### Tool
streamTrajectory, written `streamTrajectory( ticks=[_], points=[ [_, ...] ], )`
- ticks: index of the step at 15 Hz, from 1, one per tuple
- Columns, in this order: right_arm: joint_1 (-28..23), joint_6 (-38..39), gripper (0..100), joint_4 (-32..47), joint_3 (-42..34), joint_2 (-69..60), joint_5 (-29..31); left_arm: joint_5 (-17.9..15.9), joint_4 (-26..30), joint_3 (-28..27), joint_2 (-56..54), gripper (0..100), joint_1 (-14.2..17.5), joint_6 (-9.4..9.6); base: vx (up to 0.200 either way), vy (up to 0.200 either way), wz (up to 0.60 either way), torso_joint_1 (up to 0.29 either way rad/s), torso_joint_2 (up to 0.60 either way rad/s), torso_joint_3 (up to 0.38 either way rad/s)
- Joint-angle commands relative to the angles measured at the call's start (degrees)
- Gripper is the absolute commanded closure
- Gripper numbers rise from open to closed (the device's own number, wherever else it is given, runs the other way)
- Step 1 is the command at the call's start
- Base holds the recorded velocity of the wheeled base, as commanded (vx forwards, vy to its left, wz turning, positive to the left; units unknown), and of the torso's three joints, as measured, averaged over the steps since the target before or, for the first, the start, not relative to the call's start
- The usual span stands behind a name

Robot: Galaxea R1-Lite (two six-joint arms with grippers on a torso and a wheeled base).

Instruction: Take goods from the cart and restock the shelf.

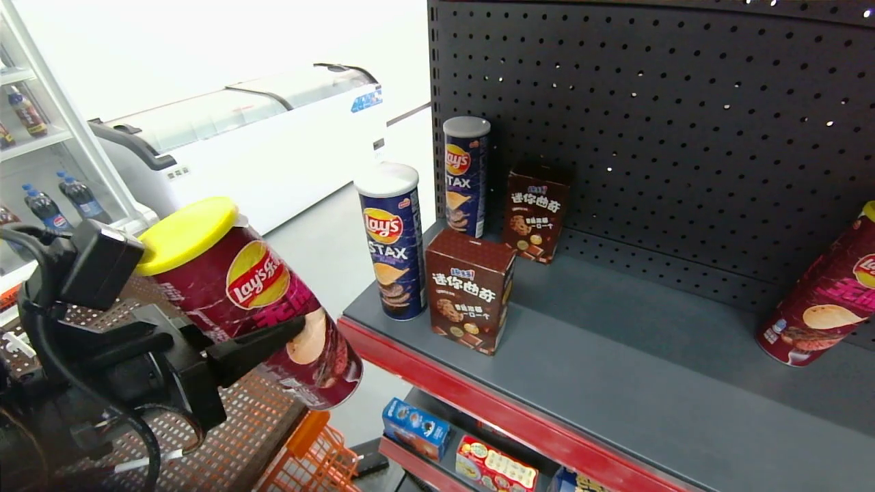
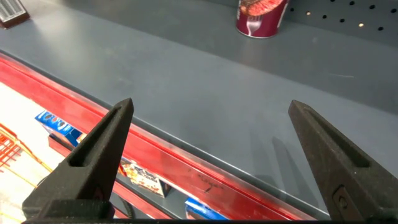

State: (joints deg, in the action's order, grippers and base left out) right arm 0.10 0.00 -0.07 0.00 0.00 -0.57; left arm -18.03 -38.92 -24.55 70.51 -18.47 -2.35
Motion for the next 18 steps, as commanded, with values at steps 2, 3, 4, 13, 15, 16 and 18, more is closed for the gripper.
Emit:
streamTrajectory(
  ticks=[2,3,4,13,15,16,18],
  points=[
    [0.0,0.0,0,0.0,0.0,0.0,0.0,-1.7,-0.2,-1.1,1.4,100,-0.4,0.59,0.000,0.000,0.00,0.000,0.00,0.000],
    [0.0,0.0,0,0.0,0.0,0.0,0.0,-4.7,-0.1,-2.6,2.4,100,-0.3,0.51,0.000,0.000,0.00,0.000,0.00,0.000],
    [0.0,0.0,0,0.0,0.0,0.0,0.0,-6.2,-0.2,-2.9,3.1,100,-0.3,0.59,0.000,0.000,0.00,0.000,0.00,0.000],
    [0.0,0.0,0,0.0,0.0,0.0,0.0,-15.4,-1.0,-3.7,8.2,100,-1.3,3.41,0.000,0.000,0.00,0.000,0.00,0.000],
    [0.0,0.0,0,0.0,0.0,0.0,-0.1,-15.4,-0.7,-4.4,9.8,100,-1.7,6.40,0.000,0.000,0.00,0.000,0.00,0.000],
    [0.0,0.0,0,0.0,0.0,0.0,-0.1,-14.9,-0.7,-4.9,11.3,100,-2.2,8.24,0.000,0.000,0.00,0.000,0.00,0.000],
    [0.0,0.0,0,0.0,0.0,0.0,-0.1,-14.8,-0.6,-5.9,13.3,100,-3.8,9.74,0.000,0.000,0.00,0.000,0.00,0.000]
  ],
)
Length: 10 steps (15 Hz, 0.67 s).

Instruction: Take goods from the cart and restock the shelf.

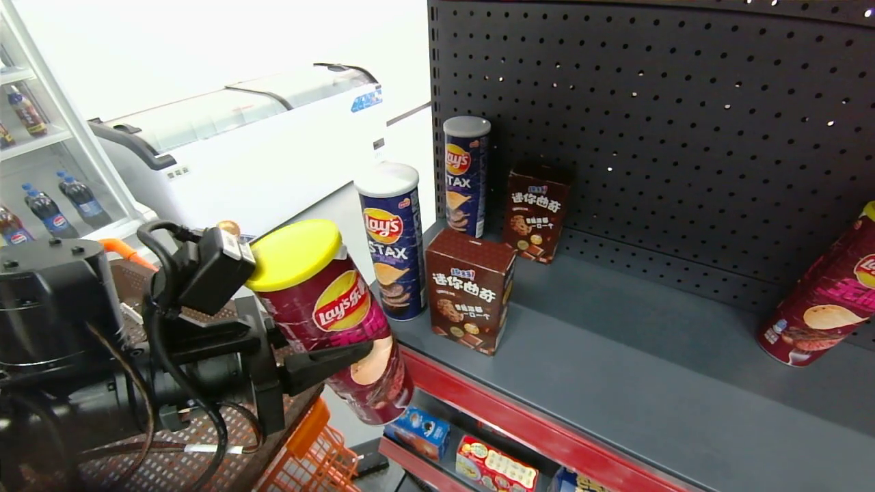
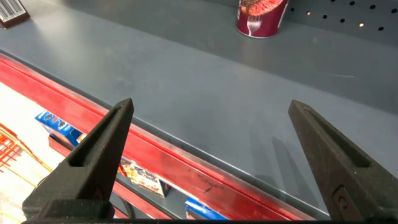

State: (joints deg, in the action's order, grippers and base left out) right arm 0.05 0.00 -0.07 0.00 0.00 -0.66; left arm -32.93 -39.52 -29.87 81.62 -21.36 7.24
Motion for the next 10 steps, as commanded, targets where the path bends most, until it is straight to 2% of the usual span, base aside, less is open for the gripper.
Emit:
streamTrajectory(
  ticks=[1,5,7,10],
  points=[
    [0.0,0.0,0,0.0,0.0,0.0,0.0,0.1,0.0,-1.1,2.5,100,-1.8,0.14,0.000,0.000,0.00,0.000,0.00,0.000],
    [0.0,0.0,0,0.0,0.0,0.0,0.0,-0.6,-0.4,-1.9,3.4,100,-7.5,0.14,0.000,0.000,0.00,0.000,0.00,0.000],
    [0.0,0.0,0,0.0,0.0,0.0,0.0,-2.0,-0.4,-2.1,3.5,100,-8.3,0.14,0.000,0.000,0.00,0.000,0.00,0.000],
    [0.0,0.0,0,0.0,0.0,0.0,0.0,-2.1,-0.4,-2.6,3.6,100,-8.5,0.23,0.000,0.000,0.00,0.000,0.00,0.000]
  ],
)
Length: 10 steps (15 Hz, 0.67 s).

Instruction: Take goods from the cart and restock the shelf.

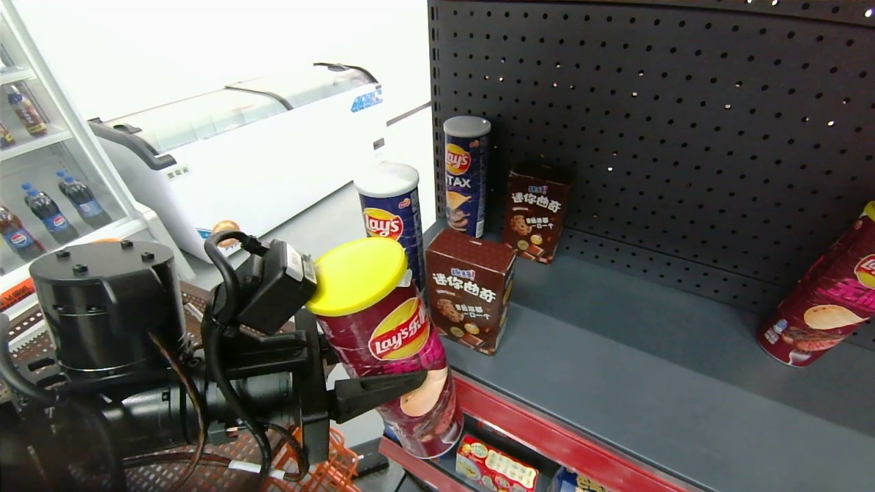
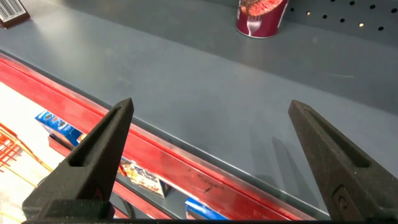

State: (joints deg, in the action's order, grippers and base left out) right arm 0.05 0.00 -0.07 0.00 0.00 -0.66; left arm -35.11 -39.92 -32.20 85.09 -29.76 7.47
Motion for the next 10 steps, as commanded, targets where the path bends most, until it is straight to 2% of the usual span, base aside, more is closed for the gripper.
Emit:
streamTrajectory(
  ticks=[1,10],
  points=[
    [0.0,0.0,0,0.0,0.0,0.0,0.0,-0.1,0.0,-0.3,0.2,100,-0.1,0.00,0.000,0.000,0.00,0.000,0.00,0.000],
    [0.0,0.0,0,0.0,0.0,0.0,0.0,-0.5,-0.1,-1.7,1.4,100,-1.1,0.00,0.000,0.000,-0.60,0.001,0.00,0.000]
  ],
)
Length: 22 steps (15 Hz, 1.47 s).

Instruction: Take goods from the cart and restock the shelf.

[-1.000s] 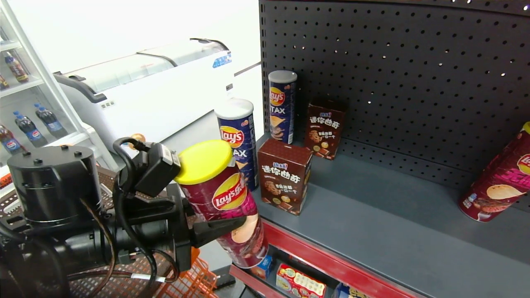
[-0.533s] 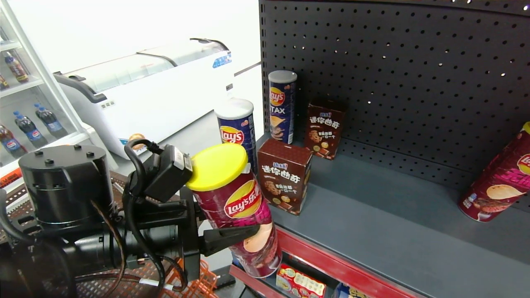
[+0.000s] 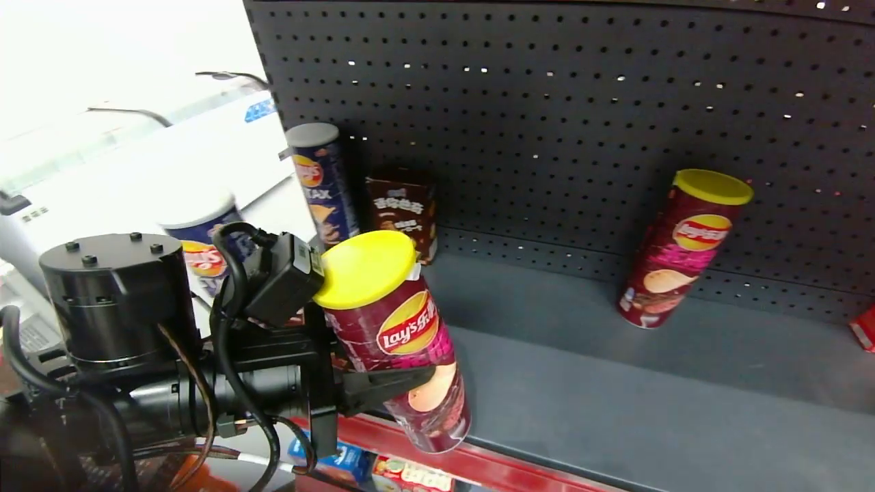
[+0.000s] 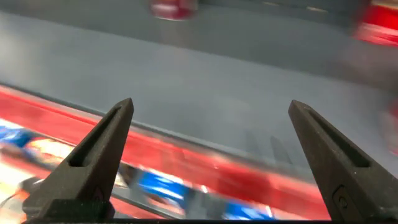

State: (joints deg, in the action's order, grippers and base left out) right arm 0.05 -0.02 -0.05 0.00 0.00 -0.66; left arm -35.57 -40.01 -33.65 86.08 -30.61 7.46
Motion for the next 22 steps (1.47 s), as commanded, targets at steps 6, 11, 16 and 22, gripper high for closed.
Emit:
streamTrajectory(
  ticks=[6,11,16,22],
  points=[
    [0.0,-0.1,0,0.0,0.0,0.0,-0.1,0.1,-0.1,-1.1,1.3,100,0.2,0.01,0.000,0.000,-0.30,0.003,0.00,0.000],
    [0.0,-0.1,0,0.0,0.0,0.0,-0.1,0.2,-0.1,-1.2,1.3,100,0.3,-0.08,0.000,0.000,0.00,0.000,0.00,0.000],
    [0.0,0.0,0,0.0,0.0,0.0,-0.1,0.2,-0.2,-1.6,1.3,100,0.5,-0.08,0.000,0.000,0.00,0.000,0.00,0.000],
    [0.2,-0.2,0,0.2,0.1,0.3,-0.3,1.0,0.0,-0.5,0.8,100,0.8,1.86,0.000,0.000,0.00,0.000,0.00,0.000]
  ],
)
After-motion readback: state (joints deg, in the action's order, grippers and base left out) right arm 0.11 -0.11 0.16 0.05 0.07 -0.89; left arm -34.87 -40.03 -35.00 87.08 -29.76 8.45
